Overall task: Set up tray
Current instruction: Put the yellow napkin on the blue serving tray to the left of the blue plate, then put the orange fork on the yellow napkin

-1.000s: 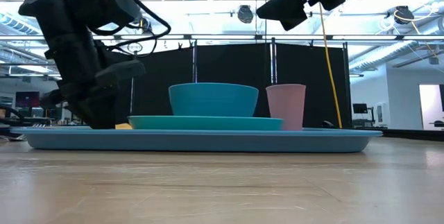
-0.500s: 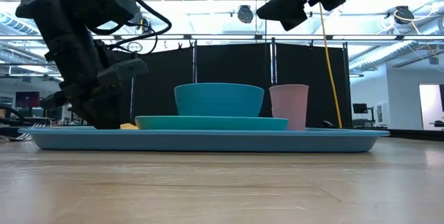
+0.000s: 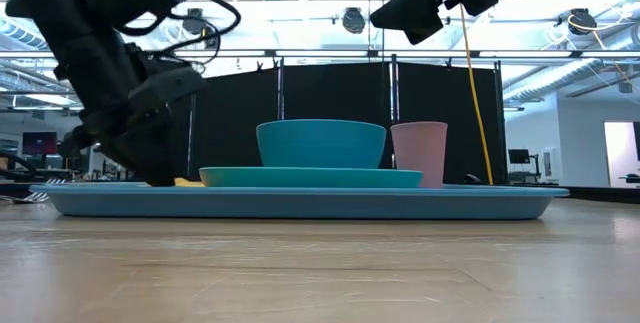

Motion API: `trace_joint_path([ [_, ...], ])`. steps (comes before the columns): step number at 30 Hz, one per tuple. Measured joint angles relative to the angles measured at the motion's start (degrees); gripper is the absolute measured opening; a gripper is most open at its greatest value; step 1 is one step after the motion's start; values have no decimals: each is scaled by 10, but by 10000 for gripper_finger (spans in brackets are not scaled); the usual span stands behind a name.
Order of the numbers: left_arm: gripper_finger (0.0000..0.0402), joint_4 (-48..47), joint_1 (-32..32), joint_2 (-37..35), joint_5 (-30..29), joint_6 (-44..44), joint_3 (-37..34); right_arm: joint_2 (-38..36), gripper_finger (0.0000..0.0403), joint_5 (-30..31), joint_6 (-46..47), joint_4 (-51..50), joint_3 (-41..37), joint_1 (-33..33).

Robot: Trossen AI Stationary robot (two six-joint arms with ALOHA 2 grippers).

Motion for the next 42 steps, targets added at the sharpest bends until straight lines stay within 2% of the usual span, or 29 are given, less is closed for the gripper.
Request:
trace_joint_path([
  [17, 1, 2, -7, -20, -47, 24, 1, 0, 216, 0, -2, -1, 0, 0],
  [23, 1, 33, -2, -20, -65, 45, 1, 0, 216, 0, -4, 0, 0, 0],
  [42, 1, 45, 36, -14, -41, 66, 1, 0, 216, 0, -3, 0, 0, 0],
])
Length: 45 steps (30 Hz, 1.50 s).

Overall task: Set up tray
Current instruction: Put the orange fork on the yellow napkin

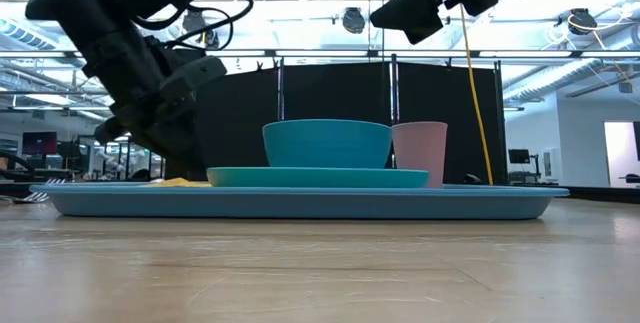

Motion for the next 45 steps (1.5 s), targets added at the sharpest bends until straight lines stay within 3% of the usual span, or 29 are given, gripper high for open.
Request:
trace_joint_path([
  [12, 5, 22, -21, -5, -17, 28, 0, 0, 216, 0, -1, 0, 0, 0],
  [19, 5, -36, -51, -71, -60, 66, 0, 0, 216, 0, -1, 0, 0, 0],
  [22, 5, -124, -70, -113, -99, -16, 0, 0, 216, 0, -1, 0, 0, 0],
  [27, 10, -256, -67, -166, -110, -135, 0, 0, 216, 0, -29, 0, 0, -6],
  [32, 5, -258, -53, -184, -123, -119, 0, 0, 216, -1, -47, 0, 0, -22],
  [36, 22, -234, -35, -183, -111, -48, 0, 0, 216, -1, -58, -13, 0, -29],
  [38, 23, -249, -22, -183, -78, -45, 0, 0, 216, -2, -65, -18, 0, -31],
  [45, 10, -365, -21, -183, 6, -193, 0, 0, 216, -2, -66, -37, 0, -31],
])
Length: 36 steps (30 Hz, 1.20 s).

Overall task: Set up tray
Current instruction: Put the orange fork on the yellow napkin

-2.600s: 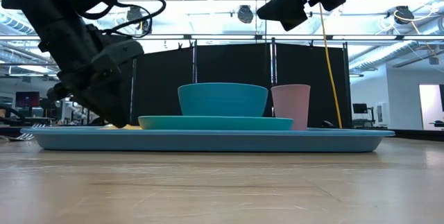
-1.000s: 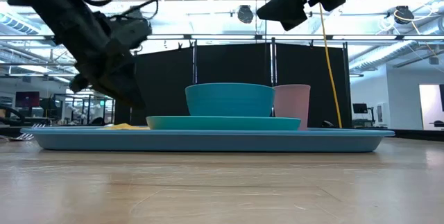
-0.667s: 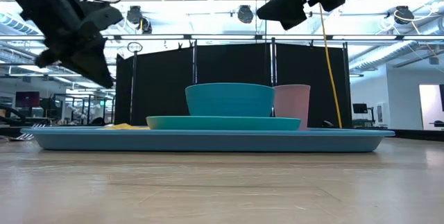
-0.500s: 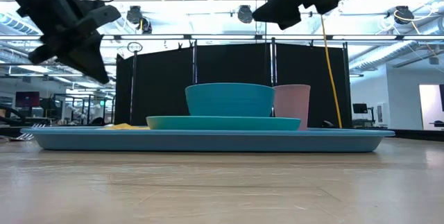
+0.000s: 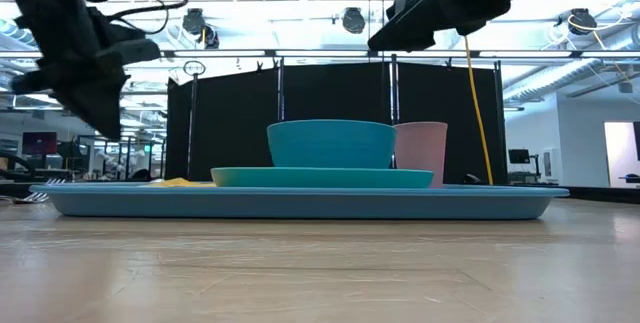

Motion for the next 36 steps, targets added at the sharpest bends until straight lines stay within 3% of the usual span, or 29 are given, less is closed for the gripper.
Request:
trace_joint_path([
  [11, 111, -90, 1, 2, 91, -105, 0, 0, 216, -1, -9, -11, 0, 0],
  [20, 201, -94, -34, 2, 118, -164, -2, 0, 216, -2, -27, -40, 0, 0],
  [31, 216, -108, -100, 2, 158, -292, -42, 0, 216, -2, -24, -71, 0, 5],
  [36, 216, -97, -119, 2, 154, -304, -44, 0, 216, -1, -25, -70, 0, 5],
])
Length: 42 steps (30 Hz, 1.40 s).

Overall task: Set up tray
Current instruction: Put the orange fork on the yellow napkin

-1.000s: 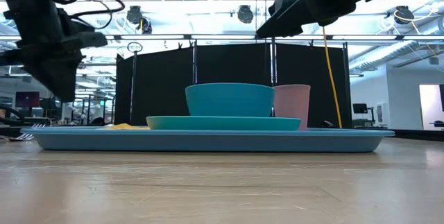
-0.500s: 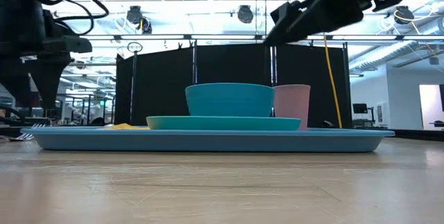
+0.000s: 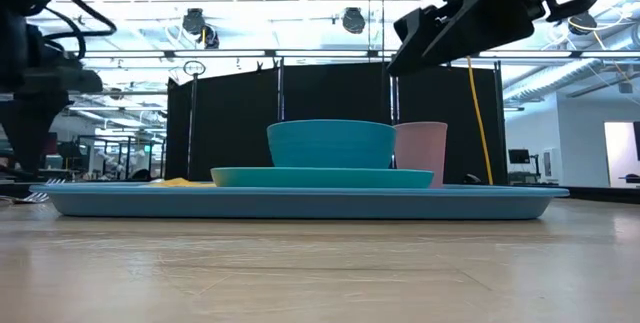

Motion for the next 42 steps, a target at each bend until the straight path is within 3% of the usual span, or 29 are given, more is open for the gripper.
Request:
trace_joint_path([
  [7, 216, 84, -1, 0, -10, -4, -27, 0, 216, 0, 0, 3, 0, 0],
  [13, 216, 83, -1, 0, 37, -51, -58, 0, 216, 0, 1, 4, 0, 0],
  [22, 209, 88, -4, 0, 20, -49, -74, 0, 216, 0, 0, 4, 0, 0],
  [33, 69, 87, -4, 0, 27, -53, -74, 0, 216, -1, 0, 4, 0, 0],
  [42, 8, 87, -4, 0, 17, -38, -73, 0, 216, -1, 0, 4, 0, 0],
])
